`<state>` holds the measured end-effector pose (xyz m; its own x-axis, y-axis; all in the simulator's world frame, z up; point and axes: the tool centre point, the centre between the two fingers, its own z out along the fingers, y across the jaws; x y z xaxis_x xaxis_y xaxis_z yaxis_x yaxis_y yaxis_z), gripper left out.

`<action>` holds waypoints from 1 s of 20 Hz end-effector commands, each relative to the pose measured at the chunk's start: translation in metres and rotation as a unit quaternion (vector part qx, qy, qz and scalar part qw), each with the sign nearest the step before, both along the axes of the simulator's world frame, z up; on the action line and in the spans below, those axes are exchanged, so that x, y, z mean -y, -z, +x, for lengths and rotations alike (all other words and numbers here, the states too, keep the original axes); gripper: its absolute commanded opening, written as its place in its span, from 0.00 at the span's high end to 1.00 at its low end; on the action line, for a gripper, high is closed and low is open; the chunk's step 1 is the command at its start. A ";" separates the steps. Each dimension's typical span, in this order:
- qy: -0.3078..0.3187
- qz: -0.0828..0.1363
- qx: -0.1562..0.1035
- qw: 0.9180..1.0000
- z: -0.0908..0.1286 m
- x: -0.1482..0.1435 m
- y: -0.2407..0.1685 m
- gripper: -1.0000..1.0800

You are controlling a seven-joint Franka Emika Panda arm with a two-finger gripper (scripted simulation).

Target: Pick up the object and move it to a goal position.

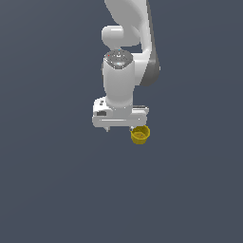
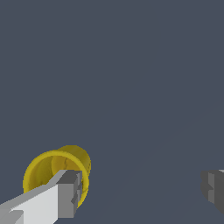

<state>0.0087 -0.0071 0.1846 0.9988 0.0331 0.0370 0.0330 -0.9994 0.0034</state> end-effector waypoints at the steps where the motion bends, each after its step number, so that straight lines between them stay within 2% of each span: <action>1: 0.000 0.000 0.000 1.000 0.000 0.000 0.000 0.38; 8: 0.009 0.006 -0.012 1.000 -0.006 0.005 0.008 0.38; 20: 0.043 0.008 -0.006 0.999 -0.009 -0.003 0.014 0.38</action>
<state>0.0006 -0.0057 0.1724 0.9990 -0.0385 0.0219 -0.0383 -0.9992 -0.0123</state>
